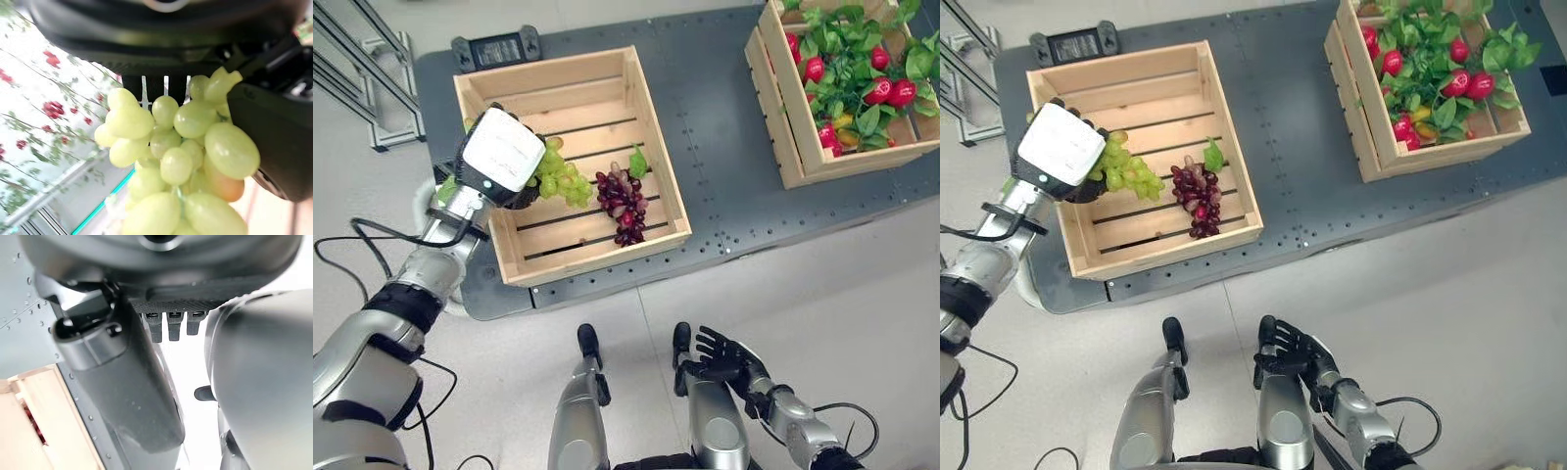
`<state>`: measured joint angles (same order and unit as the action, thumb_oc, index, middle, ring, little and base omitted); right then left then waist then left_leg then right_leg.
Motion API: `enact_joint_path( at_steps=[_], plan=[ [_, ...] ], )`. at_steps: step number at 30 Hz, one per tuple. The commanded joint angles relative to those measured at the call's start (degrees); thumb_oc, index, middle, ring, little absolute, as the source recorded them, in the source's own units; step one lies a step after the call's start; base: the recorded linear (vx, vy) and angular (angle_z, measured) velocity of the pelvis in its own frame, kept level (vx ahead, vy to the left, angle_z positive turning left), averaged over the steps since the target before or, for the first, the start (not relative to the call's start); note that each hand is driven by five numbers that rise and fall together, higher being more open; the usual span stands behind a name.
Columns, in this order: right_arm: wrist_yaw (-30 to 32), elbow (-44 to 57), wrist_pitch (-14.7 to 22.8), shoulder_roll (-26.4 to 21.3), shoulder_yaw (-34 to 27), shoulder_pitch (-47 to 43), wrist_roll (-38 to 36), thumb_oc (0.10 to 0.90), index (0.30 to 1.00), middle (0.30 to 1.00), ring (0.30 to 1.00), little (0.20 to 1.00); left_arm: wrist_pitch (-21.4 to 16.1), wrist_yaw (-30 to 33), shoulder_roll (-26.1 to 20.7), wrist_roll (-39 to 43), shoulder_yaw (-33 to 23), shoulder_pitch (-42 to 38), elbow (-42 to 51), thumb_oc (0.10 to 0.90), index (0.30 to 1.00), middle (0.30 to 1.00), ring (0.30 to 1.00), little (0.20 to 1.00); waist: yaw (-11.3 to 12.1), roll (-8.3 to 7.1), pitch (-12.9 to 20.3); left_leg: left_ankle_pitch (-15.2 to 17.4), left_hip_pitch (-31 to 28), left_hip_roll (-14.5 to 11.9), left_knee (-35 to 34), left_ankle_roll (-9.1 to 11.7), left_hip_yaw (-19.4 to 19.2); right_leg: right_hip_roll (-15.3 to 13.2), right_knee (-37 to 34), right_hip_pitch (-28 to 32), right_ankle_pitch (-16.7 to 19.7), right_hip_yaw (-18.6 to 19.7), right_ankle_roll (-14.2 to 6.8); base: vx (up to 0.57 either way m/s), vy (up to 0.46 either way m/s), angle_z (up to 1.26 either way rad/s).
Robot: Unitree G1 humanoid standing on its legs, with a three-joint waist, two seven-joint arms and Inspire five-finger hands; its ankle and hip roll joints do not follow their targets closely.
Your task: Pick up the fruits from the basket on one side to the basket on the other side
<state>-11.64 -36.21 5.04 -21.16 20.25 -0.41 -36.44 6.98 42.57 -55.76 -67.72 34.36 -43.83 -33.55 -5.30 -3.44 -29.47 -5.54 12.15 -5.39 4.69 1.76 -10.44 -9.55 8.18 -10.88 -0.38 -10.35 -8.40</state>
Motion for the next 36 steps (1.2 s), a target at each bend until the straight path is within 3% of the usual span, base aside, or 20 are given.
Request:
enact_joint_path(
  at_steps=[1, 4, 6, 10, 17, 19, 30, 36],
  plan=[
    [2.4, 7.4, 3.2, -2.3, -4.3, 3.4, -0.2, 0.800, 0.900, 0.900, 0.900, 0.900, 0.8, 3.8, -4.3, -2.6, -7.4, 0.1, 6.3, 0.400, 0.300, 0.300, 0.300, 0.300, 0.0, 1.28, 8.4, 8.7, -3.3, 3.8, 2.9, 0.3, -0.8, 2.2, 1.5, -0.3, -1.6, -0.3, 1.3, 0.06, -0.026, 0.15],
    [2.6, 11.7, 2.7, -3.4, -5.6, 4.5, -0.3, 0.800, 0.900, 0.900, 0.900, 0.900, 0.4, 1.2, -5.8, -5.5, -9.0, 2.8, 11.4, 0.400, 0.300, 0.300, 0.300, 0.300, -0.1, 1.52, 9.8, 8.5, -5.3, 3.8, 1.0, 0.5, -0.5, 2.2, 0.0, 1.7, -1.5, -0.6, 1.3, 0.06, -0.025, 0.13],
    [3.2, 18.7, 2.6, -5.7, -9.2, 6.4, -1.4, 0.800, 0.900, 0.900, 0.900, 0.900, 0.0, -3.0, -8.0, -8.7, -12.2, 8.2, 19.8, 0.400, 0.300, 0.300, 0.300, 0.300, -0.2, 1.64, 12.0, 8.2, -8.6, 3.7, -2.1, 0.8, -0.3, 2.4, -2.8, 4.9, -1.0, -0.6, 1.0, 0.11, -0.057, 0.13],
    [3.7, 25.7, 1.2, -7.3, -13.6, 7.1, -3.4, 0.800, 0.900, 0.900, 0.900, 0.900, -1.1, -6.4, -8.4, -11.2, -15.7, 13.2, 26.3, 0.400, 0.300, 0.300, 0.300, 0.300, -0.5, 1.88, 14.3, 7.4, -11.4, 3.4, -5.2, 1.0, -0.6, 2.7, -5.1, 7.2, -0.1, -0.8, 0.7, 0.06, -0.035, 0.03],
    [4.6, 39.0, -1.3, -8.6, -20.1, 6.0, -6.5, 0.800, 0.900, 0.900, 0.900, 0.900, -2.9, -6.3, -7.5, -13.8, -18.4, 17.4, 31.8, 0.400, 0.300, 0.300, 0.300, 0.300, -0.8, 3.14, 18.0, 7.6, -15.6, 3.3, -8.1, 0.9, -1.0, 2.6, -6.9, 10.8, -0.5, -1.4, 0.4, 0.05, -0.013, -0.03],
    [5.0, 41.2, -2.1, -8.5, -20.3, 4.6, -7.1, 0.800, 0.900, 0.900, 0.900, 0.900, -3.7, -7.1, -6.3, -14.7, -18.4, 17.4, 33.7, 0.400, 0.300, 0.300, 0.300, 0.300, -0.6, 3.54, 18.8, 7.6, -16.6, 3.4, -8.8, 0.9, -0.8, 2.5, -7.8, 12.0, -0.3, -1.5, 0.4, 0.05, -0.003, 0.00],
    [4.5, 52.0, 0.9, -8.4, -15.1, -5.4, -14.3, 0.800, 0.900, 0.900, 0.900, 0.900, -6.8, -11.0, -1.9, -16.5, -12.8, 8.8, 40.9, 0.400, 0.300, 0.300, 0.300, 0.300, 1.5, 4.17, 22.4, 9.1, -19.2, 3.7, -9.7, 1.2, -0.7, 1.6, -11.4, 15.8, 0.3, -2.4, -0.4, 0.01, -0.002, 0.00],
    [4.6, 54.3, -1.6, -8.5, -11.7, -11.5, -16.7, 0.800, 0.900, 0.900, 0.900, 0.900, -9.6, -13.2, -0.6, -15.8, -10.0, 3.9, 43.4, 0.400, 0.300, 0.300, 0.300, 0.300, 2.4, 3.81, 24.4, 9.8, -20.2, 3.7, -9.7, 1.3, -0.6, 1.6, -12.4, 17.3, 0.2, -2.8, -0.4, 0.04, -0.021, 0.00]
  ],
)
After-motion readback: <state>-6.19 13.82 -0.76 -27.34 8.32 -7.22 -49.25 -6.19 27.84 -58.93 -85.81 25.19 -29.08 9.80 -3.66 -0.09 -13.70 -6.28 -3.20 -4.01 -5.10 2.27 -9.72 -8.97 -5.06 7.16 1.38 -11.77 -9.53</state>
